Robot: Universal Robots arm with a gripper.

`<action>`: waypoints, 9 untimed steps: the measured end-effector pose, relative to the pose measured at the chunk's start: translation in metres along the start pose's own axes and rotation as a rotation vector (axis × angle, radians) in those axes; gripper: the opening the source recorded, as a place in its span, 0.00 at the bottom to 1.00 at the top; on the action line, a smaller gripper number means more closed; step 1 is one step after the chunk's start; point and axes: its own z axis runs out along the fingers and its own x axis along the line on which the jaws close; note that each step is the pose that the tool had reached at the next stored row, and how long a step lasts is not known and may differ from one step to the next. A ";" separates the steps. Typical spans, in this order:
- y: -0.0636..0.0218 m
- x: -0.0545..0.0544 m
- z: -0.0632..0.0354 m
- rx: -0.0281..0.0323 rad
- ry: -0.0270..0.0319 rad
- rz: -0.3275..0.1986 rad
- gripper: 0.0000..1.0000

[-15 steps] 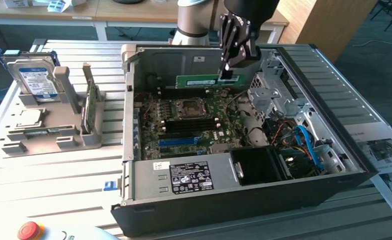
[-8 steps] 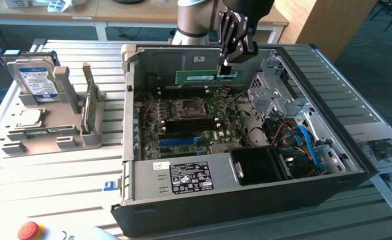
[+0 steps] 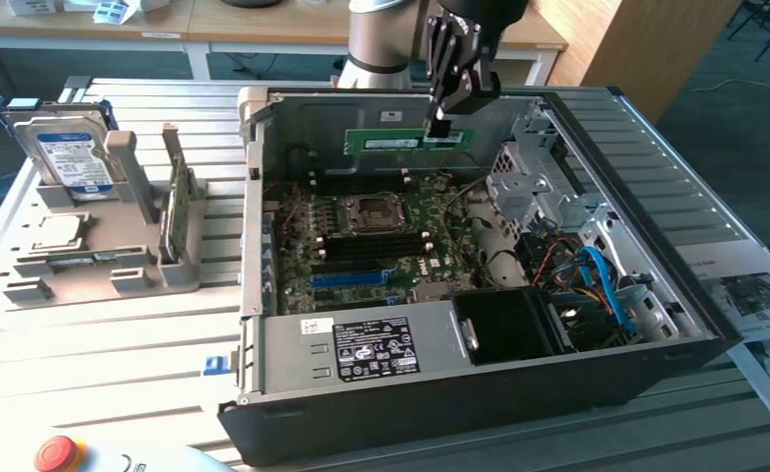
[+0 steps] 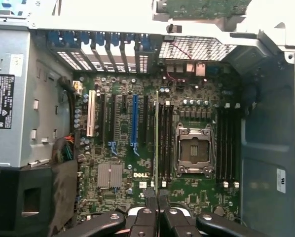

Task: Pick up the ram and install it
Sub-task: 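Pick up the ram and move it above insertion slot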

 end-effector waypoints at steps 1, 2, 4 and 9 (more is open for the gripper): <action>-0.0002 -0.002 0.0002 0.0000 -0.0001 0.001 0.12; -0.0004 -0.004 0.0003 0.0000 -0.0002 0.002 0.12; -0.0007 -0.008 0.0006 0.0001 -0.0003 0.004 0.12; -0.0010 -0.016 0.0010 0.0001 -0.0005 0.008 0.12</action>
